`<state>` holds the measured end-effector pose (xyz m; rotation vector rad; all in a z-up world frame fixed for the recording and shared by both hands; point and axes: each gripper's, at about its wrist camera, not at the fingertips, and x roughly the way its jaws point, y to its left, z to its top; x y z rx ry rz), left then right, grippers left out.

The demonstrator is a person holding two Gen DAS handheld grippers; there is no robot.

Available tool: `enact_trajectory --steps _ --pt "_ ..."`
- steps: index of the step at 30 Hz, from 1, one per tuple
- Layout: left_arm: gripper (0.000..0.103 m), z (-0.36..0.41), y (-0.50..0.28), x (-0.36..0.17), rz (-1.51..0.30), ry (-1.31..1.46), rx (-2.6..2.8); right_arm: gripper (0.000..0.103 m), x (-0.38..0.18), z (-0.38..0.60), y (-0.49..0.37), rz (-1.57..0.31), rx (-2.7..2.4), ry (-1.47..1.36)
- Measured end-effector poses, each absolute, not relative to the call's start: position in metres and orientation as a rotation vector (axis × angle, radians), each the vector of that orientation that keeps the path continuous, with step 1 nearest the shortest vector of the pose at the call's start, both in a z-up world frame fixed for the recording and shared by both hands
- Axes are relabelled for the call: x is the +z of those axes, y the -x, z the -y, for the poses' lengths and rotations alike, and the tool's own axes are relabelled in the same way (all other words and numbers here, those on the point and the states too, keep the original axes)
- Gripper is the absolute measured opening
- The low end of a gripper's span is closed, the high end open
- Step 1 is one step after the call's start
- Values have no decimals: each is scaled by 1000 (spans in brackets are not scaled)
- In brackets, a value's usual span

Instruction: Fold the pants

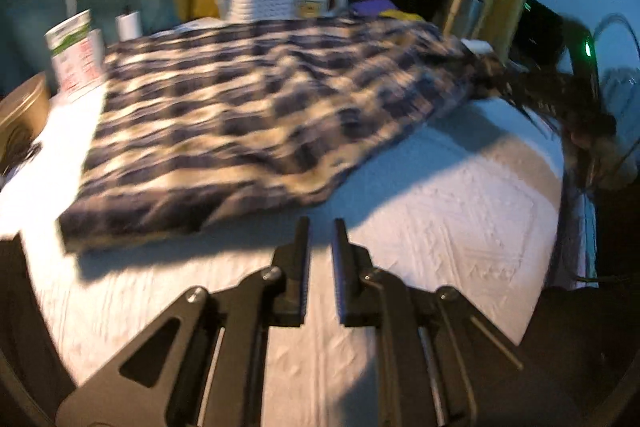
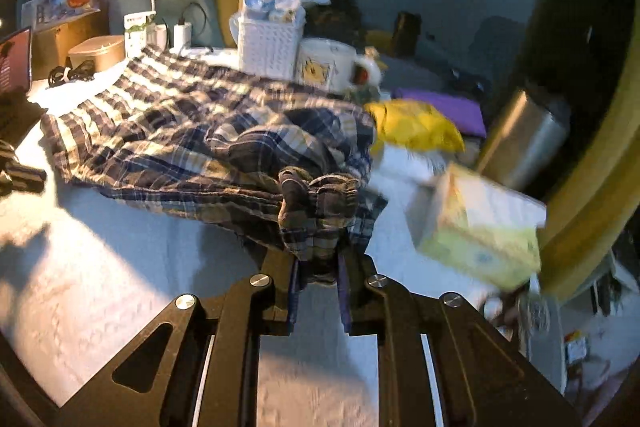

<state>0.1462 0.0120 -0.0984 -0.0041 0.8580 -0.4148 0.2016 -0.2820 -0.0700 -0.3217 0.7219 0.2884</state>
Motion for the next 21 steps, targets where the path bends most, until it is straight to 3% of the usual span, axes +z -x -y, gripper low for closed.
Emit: enact_trajectory --steps 4,7,9,10,12,14,21 --pt "13 -54 -131 -104 -839 52 -236 21 -87 287 -195 -766 285 301" --pt "20 -94 -127 -109 -837 132 -140 32 -88 291 -191 -760 267 260" --pt "30 -113 -128 -112 -821 167 -91 44 -83 293 -184 -743 243 252" --pt "43 -125 -130 -113 -810 195 -71 48 -80 295 -180 -730 236 246" --pt "54 -137 -134 -115 -792 225 -51 59 -73 294 -174 -710 245 242" --pt "68 -146 -142 -115 -785 242 -46 64 -69 284 -171 -698 268 258" --pt "74 -153 -182 -120 -806 255 -62 65 -79 263 -190 -716 283 259"
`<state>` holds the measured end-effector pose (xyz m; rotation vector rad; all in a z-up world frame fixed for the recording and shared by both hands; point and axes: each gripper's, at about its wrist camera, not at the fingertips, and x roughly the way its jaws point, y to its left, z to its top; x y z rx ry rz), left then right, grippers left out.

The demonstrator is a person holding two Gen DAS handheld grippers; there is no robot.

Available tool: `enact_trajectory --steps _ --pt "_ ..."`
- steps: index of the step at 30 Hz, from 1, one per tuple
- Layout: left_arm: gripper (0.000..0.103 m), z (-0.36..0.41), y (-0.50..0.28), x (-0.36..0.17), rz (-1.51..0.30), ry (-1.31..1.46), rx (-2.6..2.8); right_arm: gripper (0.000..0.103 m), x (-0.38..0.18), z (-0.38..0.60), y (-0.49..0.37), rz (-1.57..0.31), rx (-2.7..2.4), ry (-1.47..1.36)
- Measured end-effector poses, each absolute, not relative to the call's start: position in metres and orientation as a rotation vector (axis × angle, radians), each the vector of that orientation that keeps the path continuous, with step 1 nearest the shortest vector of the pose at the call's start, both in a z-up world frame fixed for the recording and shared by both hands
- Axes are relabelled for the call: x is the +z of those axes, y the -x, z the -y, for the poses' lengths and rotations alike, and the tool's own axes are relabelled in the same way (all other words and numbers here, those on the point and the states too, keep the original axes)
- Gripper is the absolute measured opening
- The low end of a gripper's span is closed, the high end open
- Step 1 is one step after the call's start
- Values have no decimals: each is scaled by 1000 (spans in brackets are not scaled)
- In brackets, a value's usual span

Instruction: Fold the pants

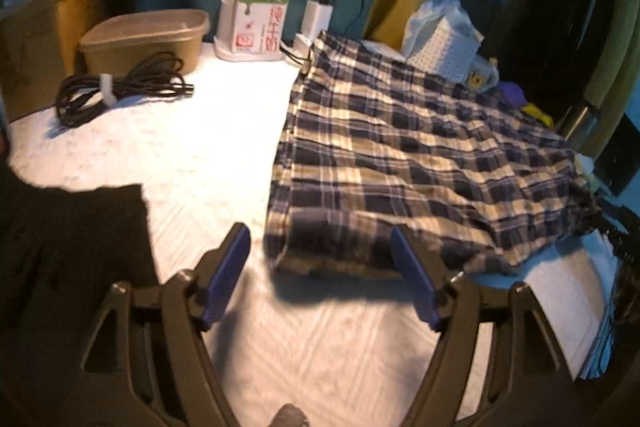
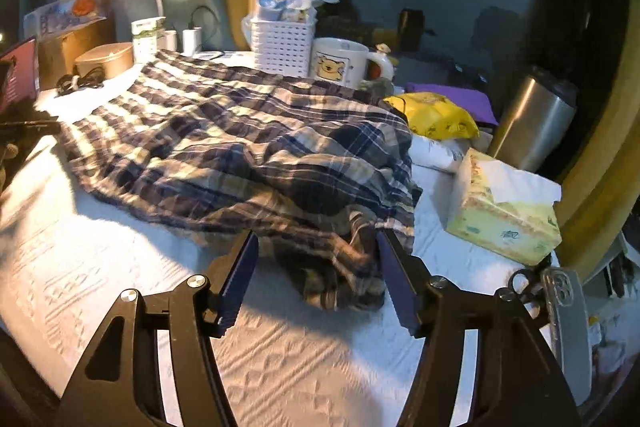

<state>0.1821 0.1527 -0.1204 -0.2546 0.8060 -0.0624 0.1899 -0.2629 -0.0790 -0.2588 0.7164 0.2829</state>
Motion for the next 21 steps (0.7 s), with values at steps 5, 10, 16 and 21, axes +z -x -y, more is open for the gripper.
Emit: enact_trajectory --steps 5,10,16,21 --pt "74 -145 -208 -129 -872 214 -54 65 -89 276 -205 -740 238 199" --pt "60 -138 -216 -130 -871 198 -119 65 -101 284 -207 -759 236 175" --pt "7 -129 -204 -129 -883 226 -155 65 -104 291 -208 -772 261 128" --pt "6 -134 -171 -118 -829 300 -136 65 -106 297 -209 -778 278 119"
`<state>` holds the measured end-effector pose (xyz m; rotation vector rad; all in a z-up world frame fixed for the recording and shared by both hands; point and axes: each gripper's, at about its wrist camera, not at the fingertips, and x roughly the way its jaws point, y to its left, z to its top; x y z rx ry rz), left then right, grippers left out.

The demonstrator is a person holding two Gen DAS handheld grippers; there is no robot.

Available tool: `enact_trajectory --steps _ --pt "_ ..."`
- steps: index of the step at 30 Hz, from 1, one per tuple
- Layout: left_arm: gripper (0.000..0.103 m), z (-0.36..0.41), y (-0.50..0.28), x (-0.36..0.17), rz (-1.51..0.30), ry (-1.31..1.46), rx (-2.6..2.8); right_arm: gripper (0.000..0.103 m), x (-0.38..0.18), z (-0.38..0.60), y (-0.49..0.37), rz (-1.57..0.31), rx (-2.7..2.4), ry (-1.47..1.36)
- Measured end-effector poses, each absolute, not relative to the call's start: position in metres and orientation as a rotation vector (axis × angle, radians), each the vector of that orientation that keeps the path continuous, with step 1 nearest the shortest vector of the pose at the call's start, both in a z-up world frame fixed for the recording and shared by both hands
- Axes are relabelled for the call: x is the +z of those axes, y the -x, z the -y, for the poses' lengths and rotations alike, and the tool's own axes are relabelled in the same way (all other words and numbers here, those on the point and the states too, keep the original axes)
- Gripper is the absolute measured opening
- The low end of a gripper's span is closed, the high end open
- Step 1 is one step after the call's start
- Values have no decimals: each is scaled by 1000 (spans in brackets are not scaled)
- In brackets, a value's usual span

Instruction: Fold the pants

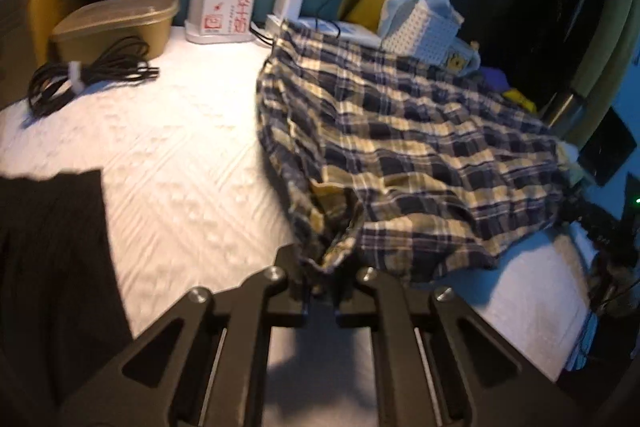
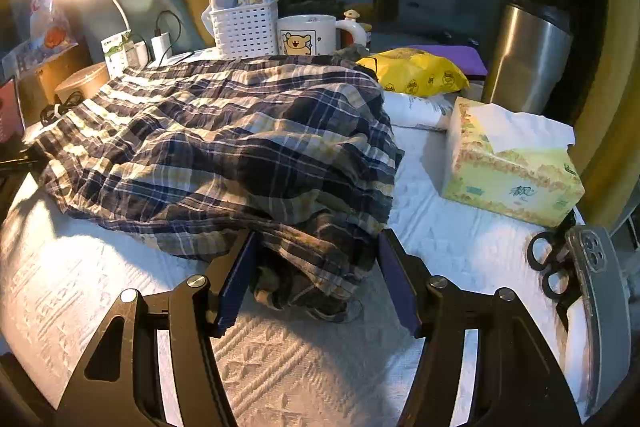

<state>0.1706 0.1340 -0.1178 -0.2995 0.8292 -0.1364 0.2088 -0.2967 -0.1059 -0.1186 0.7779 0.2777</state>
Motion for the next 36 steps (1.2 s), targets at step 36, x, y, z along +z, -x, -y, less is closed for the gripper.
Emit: enact_trajectory --steps 36 --pt "46 -122 -205 -49 -778 92 -173 64 -67 217 -233 -667 522 213"
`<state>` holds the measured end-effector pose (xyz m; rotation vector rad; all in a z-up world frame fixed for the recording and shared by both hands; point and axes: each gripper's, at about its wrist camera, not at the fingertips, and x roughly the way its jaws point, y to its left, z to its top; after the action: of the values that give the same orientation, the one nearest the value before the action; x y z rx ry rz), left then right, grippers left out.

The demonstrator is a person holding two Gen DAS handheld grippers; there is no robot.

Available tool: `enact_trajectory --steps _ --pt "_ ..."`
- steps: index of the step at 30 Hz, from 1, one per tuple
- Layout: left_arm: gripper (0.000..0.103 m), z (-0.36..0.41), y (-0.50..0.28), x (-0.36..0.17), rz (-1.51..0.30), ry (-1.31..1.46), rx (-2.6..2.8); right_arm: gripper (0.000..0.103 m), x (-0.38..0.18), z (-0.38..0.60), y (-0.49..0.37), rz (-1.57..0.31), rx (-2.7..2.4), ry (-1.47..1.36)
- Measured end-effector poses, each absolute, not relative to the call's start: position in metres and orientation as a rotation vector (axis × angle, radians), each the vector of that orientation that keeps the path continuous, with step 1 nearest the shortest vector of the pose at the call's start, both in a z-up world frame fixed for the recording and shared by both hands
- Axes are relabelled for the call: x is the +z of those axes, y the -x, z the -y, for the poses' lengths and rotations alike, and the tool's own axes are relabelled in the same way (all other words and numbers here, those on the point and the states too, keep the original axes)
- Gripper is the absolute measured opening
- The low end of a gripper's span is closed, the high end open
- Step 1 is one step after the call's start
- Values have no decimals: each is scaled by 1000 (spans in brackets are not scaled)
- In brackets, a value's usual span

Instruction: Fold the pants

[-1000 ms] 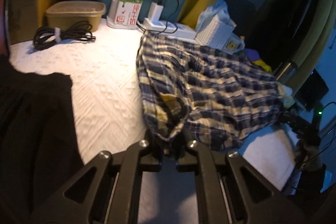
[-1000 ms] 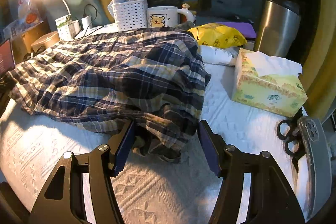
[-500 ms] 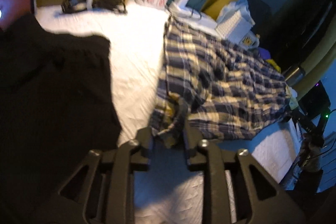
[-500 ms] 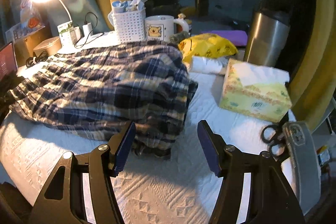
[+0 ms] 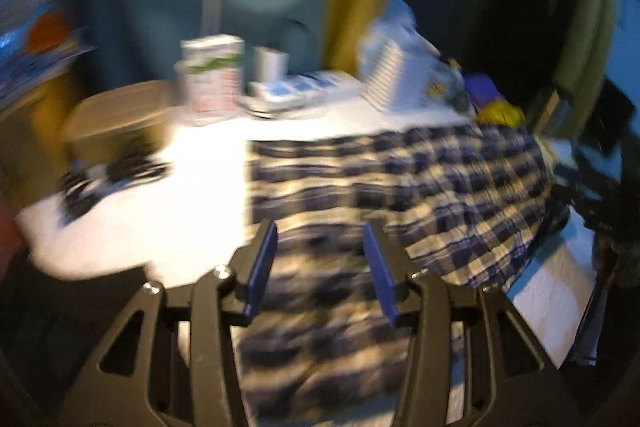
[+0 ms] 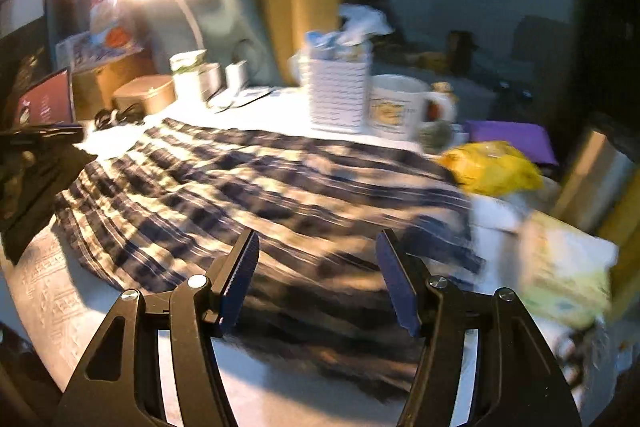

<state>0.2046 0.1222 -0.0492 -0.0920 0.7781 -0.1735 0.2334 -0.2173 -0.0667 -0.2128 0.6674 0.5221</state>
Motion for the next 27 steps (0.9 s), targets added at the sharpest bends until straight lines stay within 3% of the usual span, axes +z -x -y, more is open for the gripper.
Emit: enact_trajectory --steps 6,12,20,27 --pt "46 -82 -269 -90 -922 -40 -245 64 -105 165 -261 -780 585 277" --pt "46 -102 -305 -116 -971 -37 -177 64 -133 154 -282 -849 557 311" --pt "50 -136 -311 -111 -947 -37 -62 64 -131 180 -293 -856 469 257" --pt "49 -163 -292 -58 -783 121 -62 65 -101 210 -281 -780 392 246"
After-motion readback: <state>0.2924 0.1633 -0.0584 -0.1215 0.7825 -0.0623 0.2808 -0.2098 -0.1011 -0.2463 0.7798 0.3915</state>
